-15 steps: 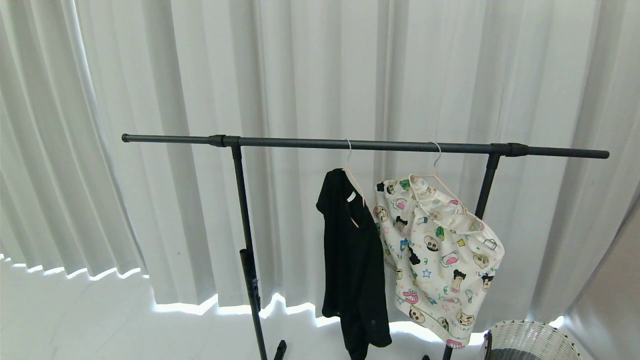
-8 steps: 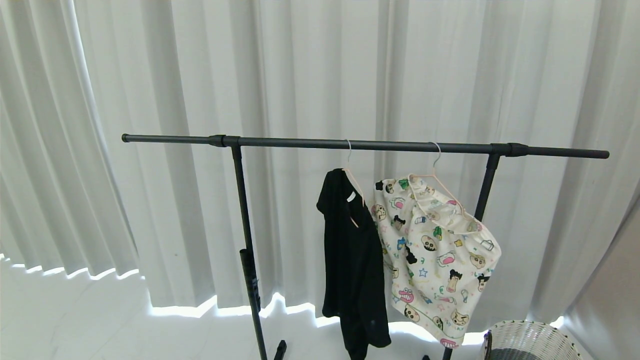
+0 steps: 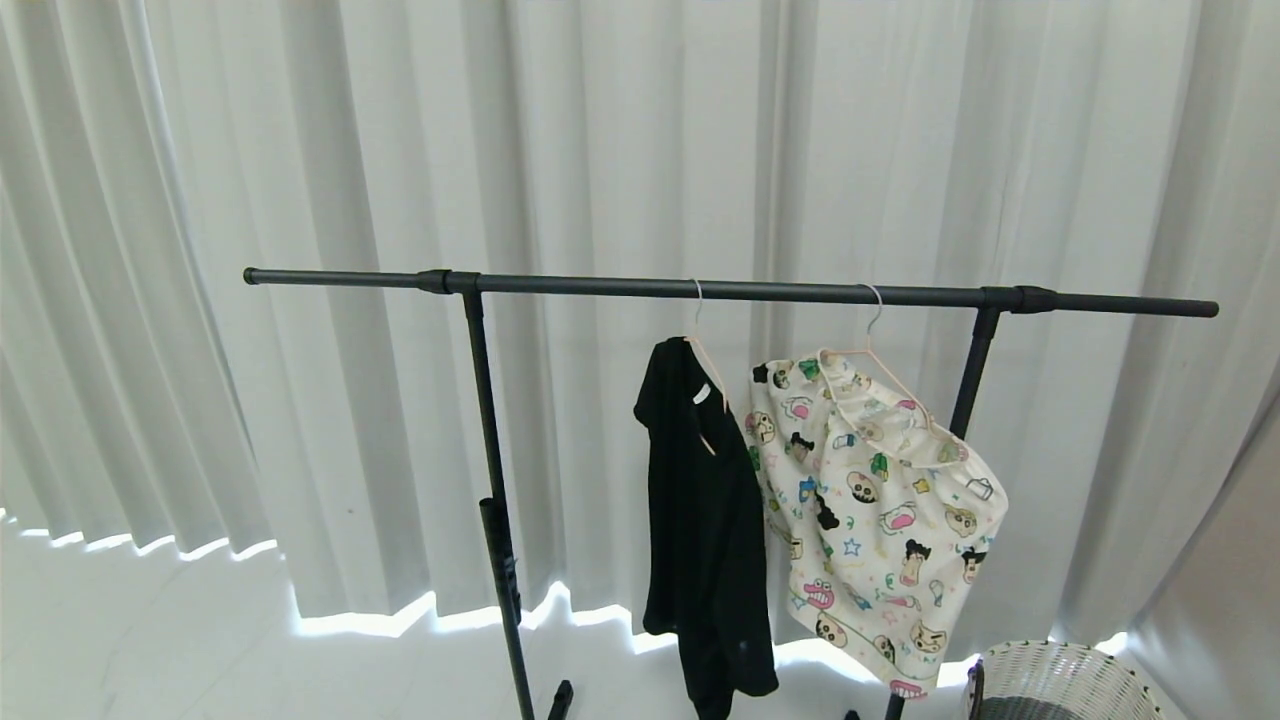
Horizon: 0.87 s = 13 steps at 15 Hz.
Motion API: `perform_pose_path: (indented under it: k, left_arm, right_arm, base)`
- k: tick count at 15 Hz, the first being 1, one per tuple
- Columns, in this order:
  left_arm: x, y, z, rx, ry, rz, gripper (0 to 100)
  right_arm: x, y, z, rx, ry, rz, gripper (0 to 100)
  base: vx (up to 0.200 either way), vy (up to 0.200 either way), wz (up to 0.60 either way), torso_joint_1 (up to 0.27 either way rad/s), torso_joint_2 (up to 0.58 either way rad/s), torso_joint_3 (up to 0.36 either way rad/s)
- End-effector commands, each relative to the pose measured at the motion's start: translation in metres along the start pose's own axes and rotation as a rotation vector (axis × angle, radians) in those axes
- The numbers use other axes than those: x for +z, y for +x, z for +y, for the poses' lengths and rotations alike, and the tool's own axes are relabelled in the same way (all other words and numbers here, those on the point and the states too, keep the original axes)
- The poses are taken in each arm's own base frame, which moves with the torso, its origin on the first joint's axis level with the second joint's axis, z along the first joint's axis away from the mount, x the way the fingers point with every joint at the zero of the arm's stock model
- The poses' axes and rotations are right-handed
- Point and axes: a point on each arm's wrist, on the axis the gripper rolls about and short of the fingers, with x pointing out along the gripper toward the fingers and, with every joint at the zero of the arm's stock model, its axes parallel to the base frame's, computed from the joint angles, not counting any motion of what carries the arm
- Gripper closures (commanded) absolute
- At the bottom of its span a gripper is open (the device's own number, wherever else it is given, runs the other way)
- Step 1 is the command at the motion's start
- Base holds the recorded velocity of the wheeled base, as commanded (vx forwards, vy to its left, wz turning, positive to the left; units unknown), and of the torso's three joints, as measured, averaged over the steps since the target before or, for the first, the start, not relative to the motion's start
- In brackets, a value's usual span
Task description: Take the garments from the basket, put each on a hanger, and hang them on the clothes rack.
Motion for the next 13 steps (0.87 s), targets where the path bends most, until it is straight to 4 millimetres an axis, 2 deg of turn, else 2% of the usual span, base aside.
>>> perform_pose_path:
  k: [1,13]
  left_arm:
    - [0.0,0.0,0.0,0.0,0.0,0.0,0]
    - [0.0,0.0,0.0,0.0,0.0,0.0,0]
  right_arm:
    - [0.0,0.0,0.0,0.0,0.0,0.0,0]
    - [0.0,0.0,0.0,-0.002,-0.005,0.0,0]
  base:
    - [0.0,0.0,0.0,0.0,0.0,0.0]
    - [0.0,0.0,0.0,0.0,0.0,0.0]
